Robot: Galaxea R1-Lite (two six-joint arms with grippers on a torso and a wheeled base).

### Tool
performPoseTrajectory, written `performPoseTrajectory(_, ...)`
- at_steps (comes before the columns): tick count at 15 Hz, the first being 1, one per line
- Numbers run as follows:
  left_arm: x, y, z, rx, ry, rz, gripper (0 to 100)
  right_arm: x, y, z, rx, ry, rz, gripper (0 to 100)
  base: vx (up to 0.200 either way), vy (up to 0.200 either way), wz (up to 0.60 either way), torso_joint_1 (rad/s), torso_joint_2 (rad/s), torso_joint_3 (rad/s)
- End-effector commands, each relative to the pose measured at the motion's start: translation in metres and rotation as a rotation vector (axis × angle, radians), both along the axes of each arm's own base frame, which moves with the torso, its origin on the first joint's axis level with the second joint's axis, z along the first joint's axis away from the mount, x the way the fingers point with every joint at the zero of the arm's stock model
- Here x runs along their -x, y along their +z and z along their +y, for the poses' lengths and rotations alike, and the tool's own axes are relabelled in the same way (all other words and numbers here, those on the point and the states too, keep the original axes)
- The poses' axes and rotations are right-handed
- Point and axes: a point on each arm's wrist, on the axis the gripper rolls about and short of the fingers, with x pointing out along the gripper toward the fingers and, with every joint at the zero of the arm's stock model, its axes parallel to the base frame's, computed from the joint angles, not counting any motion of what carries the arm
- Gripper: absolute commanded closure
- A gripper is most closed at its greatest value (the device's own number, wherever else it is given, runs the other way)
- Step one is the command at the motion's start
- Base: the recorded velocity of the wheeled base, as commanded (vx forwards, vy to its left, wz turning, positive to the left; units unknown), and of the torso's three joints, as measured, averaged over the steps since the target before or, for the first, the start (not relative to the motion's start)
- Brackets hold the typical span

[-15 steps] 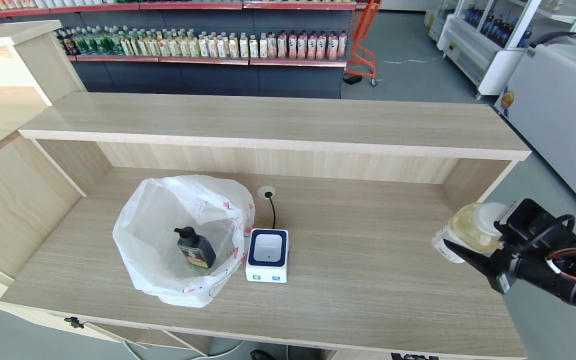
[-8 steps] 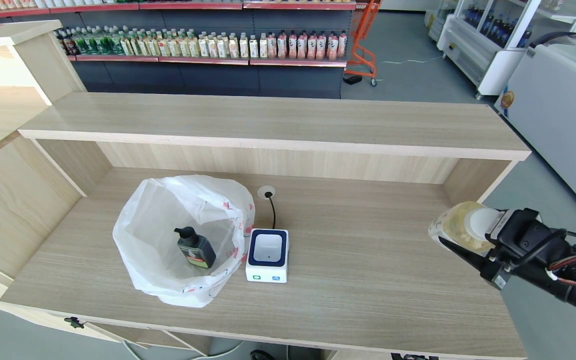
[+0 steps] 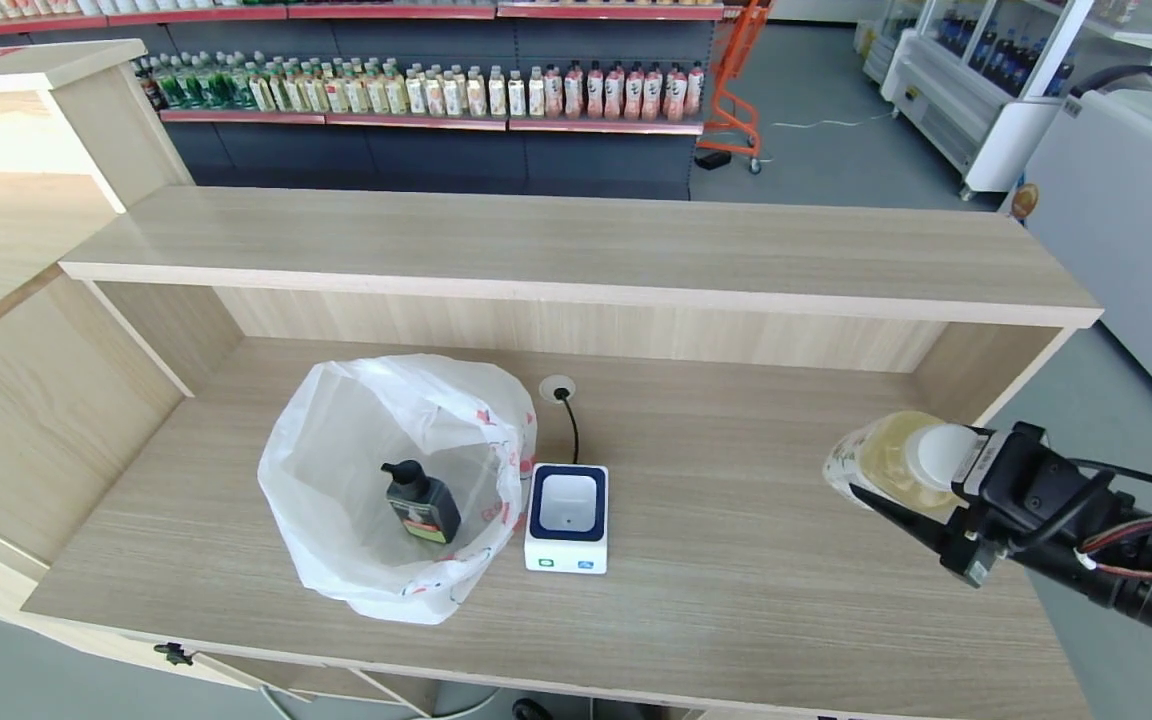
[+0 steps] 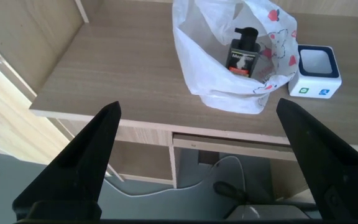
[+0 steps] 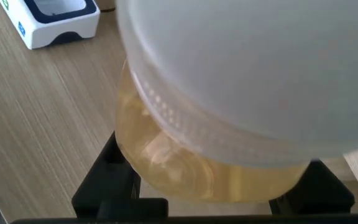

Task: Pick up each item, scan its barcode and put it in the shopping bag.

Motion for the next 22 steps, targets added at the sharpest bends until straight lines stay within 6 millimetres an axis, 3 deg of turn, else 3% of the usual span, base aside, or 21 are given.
performPoseTrajectory(1,0.000,0.000,0.000,0.000,0.001,0.000,0,-0.005,-0.004,0.002,0.003,0.016,0.020,100,0.000,0.200,0.00,0.002,0.01,0.007)
performPoseTrajectory(6,0.000,0.000,0.000,-0.002,0.001,0.000,0,-0.023,-0.007,0.007,-0.008,0.088,0.013,100,0.000,0.200,0.00,0.004,0.00,0.004)
performPoseTrajectory(13,0.000,0.000,0.000,-0.002,0.001,0.000,0,-0.040,-0.025,0.013,-0.013,0.146,0.017,100,0.000,0.200,0.00,0.001,0.00,0.000)
performPoseTrajectory(18,0.000,0.000,0.000,-0.005,0.001,0.000,0,-0.049,-0.038,0.015,-0.013,0.148,0.010,100,0.000,0.000,0.00,0.000,0.00,0.000)
performPoseTrajectory(22,0.000,0.000,0.000,-0.004,0.001,0.000,0,-0.056,-0.047,0.017,-0.015,0.180,0.011,100,0.200,0.000,0.00,-0.006,-0.01,0.004)
